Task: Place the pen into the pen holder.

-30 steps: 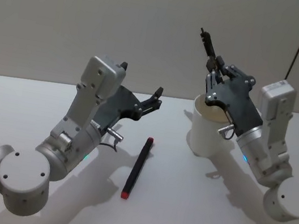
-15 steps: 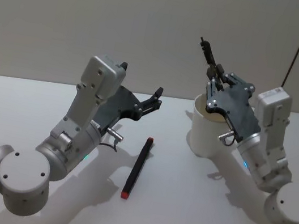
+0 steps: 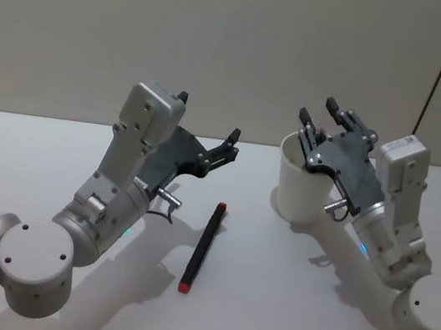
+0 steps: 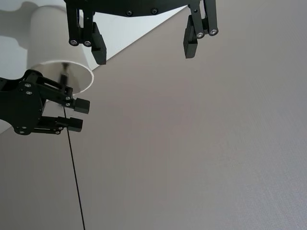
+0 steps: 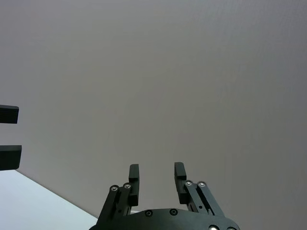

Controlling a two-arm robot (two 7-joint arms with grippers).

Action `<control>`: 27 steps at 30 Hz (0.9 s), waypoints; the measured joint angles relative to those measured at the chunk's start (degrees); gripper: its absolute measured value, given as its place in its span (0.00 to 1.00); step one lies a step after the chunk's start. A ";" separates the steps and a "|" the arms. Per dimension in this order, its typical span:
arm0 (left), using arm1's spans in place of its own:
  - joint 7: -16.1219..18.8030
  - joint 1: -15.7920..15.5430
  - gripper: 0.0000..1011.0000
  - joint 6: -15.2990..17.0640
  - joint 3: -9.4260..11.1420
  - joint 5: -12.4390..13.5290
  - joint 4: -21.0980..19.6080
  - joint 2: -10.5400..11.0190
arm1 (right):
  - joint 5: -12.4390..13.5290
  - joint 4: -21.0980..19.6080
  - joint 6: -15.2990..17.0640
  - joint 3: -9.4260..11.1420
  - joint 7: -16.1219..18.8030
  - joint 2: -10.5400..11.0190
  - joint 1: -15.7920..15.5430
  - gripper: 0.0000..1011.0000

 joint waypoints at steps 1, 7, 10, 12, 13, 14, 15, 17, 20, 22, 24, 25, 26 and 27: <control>0.00 0.00 0.99 0.00 0.00 0.00 0.00 0.00 | -0.02 0.02 0.01 0.01 -0.02 0.02 -0.03 0.43; 0.00 0.00 0.99 0.00 0.00 0.00 0.00 0.00 | -0.11 0.06 0.04 0.05 -0.07 0.05 -0.12 0.57; 0.00 0.00 0.99 0.00 0.00 0.00 0.00 0.00 | -0.13 0.08 0.05 0.06 -0.08 0.05 -0.13 0.68; 0.00 0.00 0.99 0.00 0.00 0.00 0.00 0.00 | -0.15 0.09 0.05 0.07 -0.10 0.07 -0.14 0.77; 0.00 0.00 0.99 0.00 0.00 0.00 0.00 0.00 | -0.15 0.09 0.05 0.07 -0.10 0.07 -0.15 0.79; 0.00 0.00 0.99 0.00 0.00 0.00 0.00 0.00 | -0.16 0.10 0.06 0.07 -0.11 0.07 -0.15 0.82; 0.00 0.00 0.99 0.00 0.00 0.00 0.00 0.00 | -0.17 0.10 0.05 0.07 -0.11 0.08 -0.16 0.84; 0.00 0.00 0.99 0.00 0.00 0.00 0.00 0.00 | -0.17 0.10 0.08 0.08 -0.11 0.09 -0.17 0.91; 0.00 0.00 0.99 0.00 0.00 0.00 0.00 0.00 | -0.09 0.03 0.17 0.11 -0.11 0.12 -0.25 0.95; 0.00 0.00 0.99 0.00 0.00 0.00 0.00 0.00 | 0.37 -0.42 0.44 0.16 -0.05 0.22 -0.45 0.99; 0.00 0.00 0.99 0.00 0.00 0.00 0.00 0.00 | 1.12 -1.23 0.84 0.27 0.02 0.38 -0.82 0.99; 0.00 0.00 0.99 0.00 0.00 0.00 0.00 0.00 | 1.41 -1.45 0.99 0.29 0.06 0.45 -0.97 0.99; 0.00 0.00 0.99 0.00 0.00 0.00 0.00 0.00 | 1.83 -1.91 1.24 0.34 0.11 0.52 -1.13 0.99; 0.00 0.00 0.99 0.00 0.00 0.00 0.00 0.00 | 2.55 -2.91 1.71 0.44 0.21 0.74 -1.60 0.99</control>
